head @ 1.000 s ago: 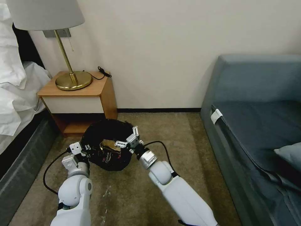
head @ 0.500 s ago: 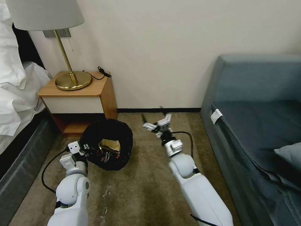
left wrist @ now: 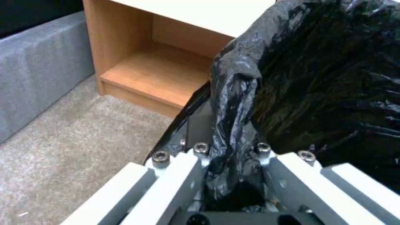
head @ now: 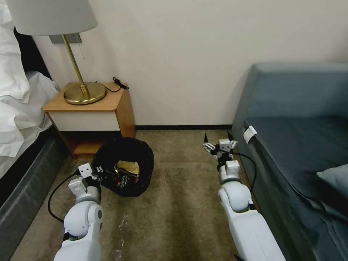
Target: Pick up the trash bin, then pick up the garbage on the floor and place it into the trash bin.
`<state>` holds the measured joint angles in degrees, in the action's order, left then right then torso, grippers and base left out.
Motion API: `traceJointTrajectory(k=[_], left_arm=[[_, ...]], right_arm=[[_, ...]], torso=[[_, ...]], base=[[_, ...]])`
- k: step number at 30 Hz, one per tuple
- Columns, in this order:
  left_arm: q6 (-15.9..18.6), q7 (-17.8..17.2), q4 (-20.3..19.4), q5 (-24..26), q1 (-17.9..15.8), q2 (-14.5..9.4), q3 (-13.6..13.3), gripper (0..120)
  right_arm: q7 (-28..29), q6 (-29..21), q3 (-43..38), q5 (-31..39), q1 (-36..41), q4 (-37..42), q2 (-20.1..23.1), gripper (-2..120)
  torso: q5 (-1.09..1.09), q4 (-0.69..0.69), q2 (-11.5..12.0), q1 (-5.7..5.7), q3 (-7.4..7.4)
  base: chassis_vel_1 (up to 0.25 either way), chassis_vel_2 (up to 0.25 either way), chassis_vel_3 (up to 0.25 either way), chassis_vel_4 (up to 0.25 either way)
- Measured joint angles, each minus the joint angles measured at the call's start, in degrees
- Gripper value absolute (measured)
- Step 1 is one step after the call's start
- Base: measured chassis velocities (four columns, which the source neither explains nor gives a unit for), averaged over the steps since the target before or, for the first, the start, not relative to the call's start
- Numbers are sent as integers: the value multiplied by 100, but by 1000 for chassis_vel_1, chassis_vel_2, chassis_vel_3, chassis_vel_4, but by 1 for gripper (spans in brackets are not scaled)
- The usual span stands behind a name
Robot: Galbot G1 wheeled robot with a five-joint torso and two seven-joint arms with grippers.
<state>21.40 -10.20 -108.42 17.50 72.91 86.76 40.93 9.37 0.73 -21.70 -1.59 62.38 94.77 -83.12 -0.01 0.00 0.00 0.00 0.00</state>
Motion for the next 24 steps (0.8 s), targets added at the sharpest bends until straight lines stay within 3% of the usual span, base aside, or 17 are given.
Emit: traceJointTrajectory(k=[7,17,24], left_arm=[[-1,-1,0,15,4,8,4,3],[108,-85,0,472,-7,7,17,3],[217,-693,89,1331,-73,-23,52,3]], right_arm=[[-130,16,-96,-27,93,-9,-10,100],[-291,176,-175,-62,146,-37,8,100],[-439,449,-236,-154,241,-149,-9,100]], torso=[[0,0,0,0,0],[1,0,0,0,0],[1,0,0,0,0]], base=[[0,0,0,0],[0,0,0,0],[0,0,0,0]])
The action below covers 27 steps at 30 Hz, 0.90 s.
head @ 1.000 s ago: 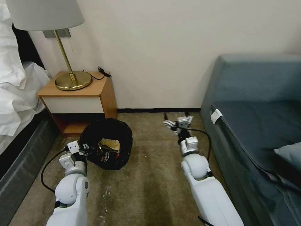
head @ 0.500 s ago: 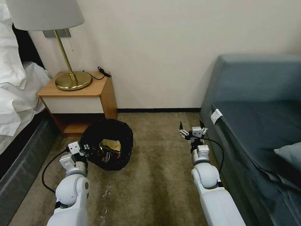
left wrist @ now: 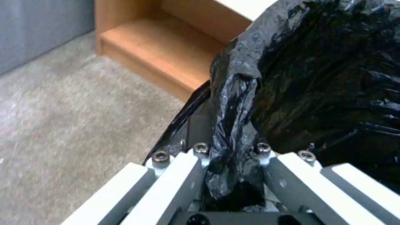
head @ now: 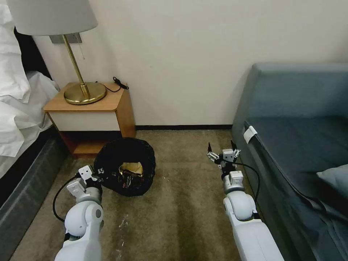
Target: Pick up the trash bin, then pick up the garbage on the floor and place it into the trash bin.
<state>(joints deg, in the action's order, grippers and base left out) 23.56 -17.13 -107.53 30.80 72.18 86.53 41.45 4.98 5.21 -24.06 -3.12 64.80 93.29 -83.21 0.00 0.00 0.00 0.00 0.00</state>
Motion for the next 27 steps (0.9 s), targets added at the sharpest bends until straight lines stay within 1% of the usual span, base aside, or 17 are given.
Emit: traceJointTrajectory(k=[1,3,5,6,7,9,11,12,13,14,15,16,17,18,19,20,27], left_arm=[[0,0,0,0,0,0,0,3],[-88,-263,168,254,-80,-34,27,3],[-108,-317,193,292,-98,-38,27,3],[-203,-576,339,490,-206,-53,19,3],[-203,-576,339,490,-206,-53,19,3],[-336,-836,630,757,-396,-66,17,3],[-362,-862,679,785,-426,-71,18,3],[-482,-973,894,878,-564,-96,18,3],[-482,-973,894,878,-564,-96,18,3],[-506,-1004,949,903,-600,-104,19,3],[-544,-1086,1084,1019,-689,-121,21,3],[-544,-1086,1084,1019,-689,-121,21,3],[-561,-1121,1164,1104,-729,-128,19,3],[-630,-1135,1276,1159,-778,-129,13,3],[-630,-1135,1276,1159,-778,-129,13,3],[-708,-1137,1367,1164,-809,-127,12,3],[-834,-1176,1514,1144,-869,-124,20,3]], right_arm=[[0,0,0,0,0,0,0,100],[-47,57,-25,-47,37,-3,5,100],[-56,64,-29,-63,44,-3,5,100],[-98,96,-44,-115,89,2,5,100],[-98,96,-44,-115,89,2,5,100],[-160,152,-56,-142,167,13,0,100],[-169,166,-61,-147,178,13,0,100],[-190,214,-83,-163,212,13,-1,100],[-190,214,-83,-163,212,13,-1,100],[-195,227,-91,-168,222,14,-1,100],[-213,245,-107,-173,249,16,0,100],[-213,245,-107,-173,249,16,0,100],[-231,257,-121,-174,268,34,3,100],[-256,274,-138,-174,286,54,7,100],[-256,274,-138,-174,286,54,7,100],[-272,286,-145,-174,300,57,10,100],[-309,351,-143,-197,333,41,0,100]], torso=[[0,0,0,0,0],[1,-1,0,0,0],[1,-1,0,0,0],[0,-1,0,0,0],[0,-1,0,0,0],[1,0,0,0,0],[1,0,0,1,0],[1,0,0,0,0],[1,0,0,0,0],[0,0,0,0,0],[0,0,0,0,0],[0,0,0,0,0],[0,0,1,0,0],[1,0,0,0,0],[1,0,0,0,0],[0,0,0,0,0],[0,0,0,0,0]], base=[[0,0,0,0],[0,0,0,0],[0,0,0,0],[0,0,0,0],[0,0,0,0],[0,0,0,0],[0,0,0,0],[0,0,0,0],[0,0,0,0],[0,0,0,0],[0,0,0,0],[0,0,0,0],[0,0,0,0],[0,0,0,0],[0,0,0,0],[0,0,0,0],[0,0,0,0]])
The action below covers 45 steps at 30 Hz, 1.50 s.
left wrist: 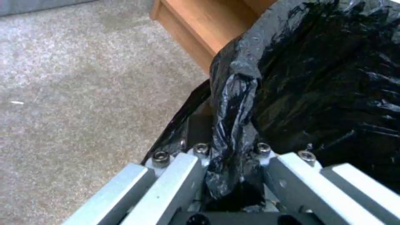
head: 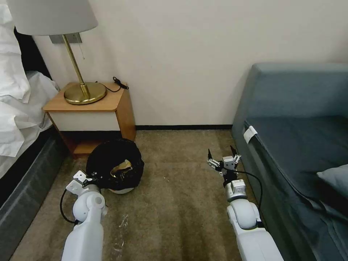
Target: Pick up the trash bin, then pick up the garbage on the floor and place it into the trash bin.
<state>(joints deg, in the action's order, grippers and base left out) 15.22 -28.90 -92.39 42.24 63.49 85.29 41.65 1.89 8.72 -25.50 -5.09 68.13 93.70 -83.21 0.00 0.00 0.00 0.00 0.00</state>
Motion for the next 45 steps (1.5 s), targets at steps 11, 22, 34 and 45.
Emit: traceJointTrajectory(k=[11,22,34,45], left_arm=[[-120,-19,109,-67,-20,-33,17,31],[-115,-5,36,-70,3,-50,18,72],[-90,0,-205,-87,100,-62,25,99],[-32,99,-682,-485,306,-32,-33,99]], right_arm=[[-139,113,29,-23,86,-65,-16,100],[-278,167,20,-53,112,-86,-2,99],[-332,272,21,-98,162,-160,-22,99],[-335,322,19,-97,171,-182,-28,99]], torso=[[-1,0,0,0,-1],[0,0,0,0,0],[0,0,0,0,0],[0,0,0,0,0]], base=[[0,0,0,0],[0,0,0,0],[0,0,0,0],[0,0,0,0]])
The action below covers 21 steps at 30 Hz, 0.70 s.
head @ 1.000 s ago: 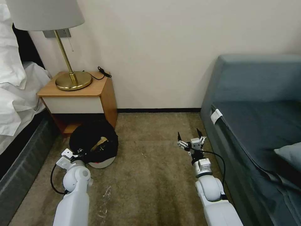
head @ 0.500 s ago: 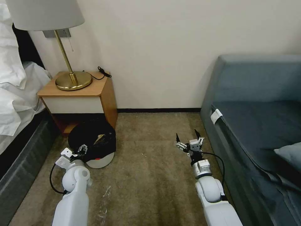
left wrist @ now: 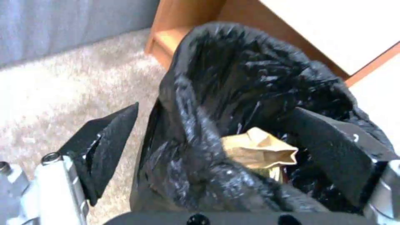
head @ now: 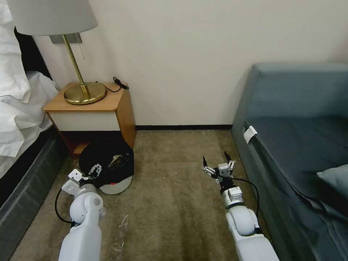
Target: Pick up the trash bin, then pick up the garbage on the floor and place it into the trash bin.
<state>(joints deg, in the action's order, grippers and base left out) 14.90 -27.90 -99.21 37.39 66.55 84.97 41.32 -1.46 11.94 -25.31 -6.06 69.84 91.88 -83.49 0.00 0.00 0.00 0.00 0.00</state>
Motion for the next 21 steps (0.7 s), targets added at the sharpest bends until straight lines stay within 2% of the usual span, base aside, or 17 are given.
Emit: traceJointTrajectory(k=[8,10,11,13,14,17,18,20,21], left_arm=[[-94,413,-261,-534,127,6,-4,99],[-297,1106,-314,-1227,197,12,50,99],[-297,1106,-314,-1227,197,12,50,99],[-397,1870,-376,-1533,255,12,55,99],[-397,1870,-376,-1533,255,12,55,99],[-616,2747,-381,-1991,266,30,60,99],[-616,2747,-381,-1991,266,30,60,99],[-698,3057,-416,-2167,286,59,41,99],[-804,3336,-476,-2413,320,108,-26,99]], right_arm=[[-33,32,14,3,8,-28,-2,99],[-84,72,10,25,-37,-28,-21,99],[-84,72,10,25,-37,-28,-21,99],[-29,106,15,48,-58,-44,-56,100],[-29,106,15,48,-58,-44,-56,100],[112,129,52,214,-76,-53,-81,100],[112,129,52,214,-76,-53,-81,100],[133,190,50,345,-104,-51,-94,100],[178,203,14,478,-135,-11,-106,100]], torso=[[0,0,0,0,0],[0,0,0,0,0],[0,0,0,0,0],[0,0,0,0,0],[0,0,0,0,0],[0,0,0,0,0],[0,0,0,0,0],[0,0,0,0,0],[0,0,0,0,0]], base=[[0,0,0,0],[0,0,0,0],[0,0,0,0],[0,0,0,0],[0,0,0,0],[0,0,0,0],[0,0,0,0],[0,0,0,0],[0,0,0,0]])
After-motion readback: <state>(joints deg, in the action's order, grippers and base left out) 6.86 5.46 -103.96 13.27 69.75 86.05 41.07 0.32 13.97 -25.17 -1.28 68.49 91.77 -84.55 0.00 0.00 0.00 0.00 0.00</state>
